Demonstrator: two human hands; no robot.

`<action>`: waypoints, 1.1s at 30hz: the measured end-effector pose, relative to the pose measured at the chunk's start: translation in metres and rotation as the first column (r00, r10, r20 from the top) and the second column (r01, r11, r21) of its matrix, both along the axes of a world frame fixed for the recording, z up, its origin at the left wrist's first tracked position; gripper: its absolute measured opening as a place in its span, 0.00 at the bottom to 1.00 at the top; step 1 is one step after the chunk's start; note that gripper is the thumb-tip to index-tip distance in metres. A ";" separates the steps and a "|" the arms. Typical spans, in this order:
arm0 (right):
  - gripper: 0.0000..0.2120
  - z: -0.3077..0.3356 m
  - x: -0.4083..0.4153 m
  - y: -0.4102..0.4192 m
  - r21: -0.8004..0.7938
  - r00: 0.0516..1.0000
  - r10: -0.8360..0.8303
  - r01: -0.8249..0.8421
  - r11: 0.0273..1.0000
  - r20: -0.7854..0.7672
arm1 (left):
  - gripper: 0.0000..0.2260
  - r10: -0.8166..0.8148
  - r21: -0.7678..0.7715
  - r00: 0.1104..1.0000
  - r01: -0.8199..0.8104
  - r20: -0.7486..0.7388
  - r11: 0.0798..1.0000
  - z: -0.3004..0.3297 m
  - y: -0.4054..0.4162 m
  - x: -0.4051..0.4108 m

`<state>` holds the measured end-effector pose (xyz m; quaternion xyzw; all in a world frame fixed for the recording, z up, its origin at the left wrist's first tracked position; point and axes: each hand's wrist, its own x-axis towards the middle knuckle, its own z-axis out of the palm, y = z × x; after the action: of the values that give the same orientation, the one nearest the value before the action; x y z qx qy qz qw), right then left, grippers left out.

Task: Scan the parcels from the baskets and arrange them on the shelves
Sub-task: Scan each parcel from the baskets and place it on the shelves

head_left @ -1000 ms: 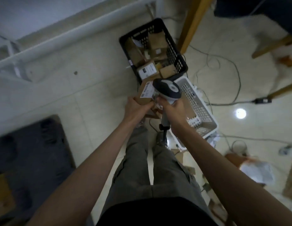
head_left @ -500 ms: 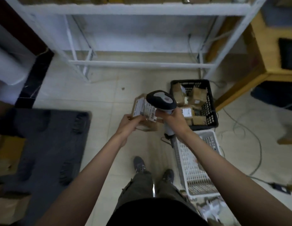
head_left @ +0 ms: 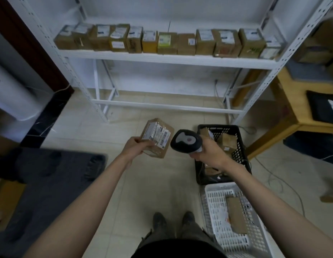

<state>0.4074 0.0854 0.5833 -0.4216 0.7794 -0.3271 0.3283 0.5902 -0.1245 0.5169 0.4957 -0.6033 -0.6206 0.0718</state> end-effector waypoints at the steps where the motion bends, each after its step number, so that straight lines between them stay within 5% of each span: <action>1: 0.13 0.005 -0.001 -0.001 0.007 0.999 0.036 -0.036 0.999 -0.040 | 0.18 0.013 -0.011 1.000 -0.013 -0.002 1.000 0.001 -0.003 -0.001; 11: 0.11 0.028 -0.003 -0.010 0.031 0.976 0.171 -0.168 0.985 -0.137 | 0.08 0.058 -0.063 0.998 -0.058 -0.013 0.996 0.003 -0.017 -0.003; 20: 0.13 0.035 -0.007 -0.016 -0.011 0.985 0.092 -0.095 0.995 -0.144 | 0.13 0.089 -0.091 0.994 -0.094 -0.059 0.991 0.018 -0.022 -0.005; 24: 0.14 0.041 -0.011 -0.026 -0.153 0.986 -0.149 0.159 0.975 0.073 | 0.28 0.081 -0.097 0.990 -0.092 -0.117 0.991 0.038 -0.025 -0.012; 33: 0.16 0.066 -0.012 -0.059 -0.327 0.871 -0.297 0.433 0.840 0.392 | 0.19 -0.010 -0.162 0.952 -0.042 -0.305 0.986 0.093 -0.024 -0.043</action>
<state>0.3955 0.0265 0.6493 -0.2617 0.6960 -0.6031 0.2886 0.5469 -0.1484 0.6094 0.3911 -0.6308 -0.6364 0.2101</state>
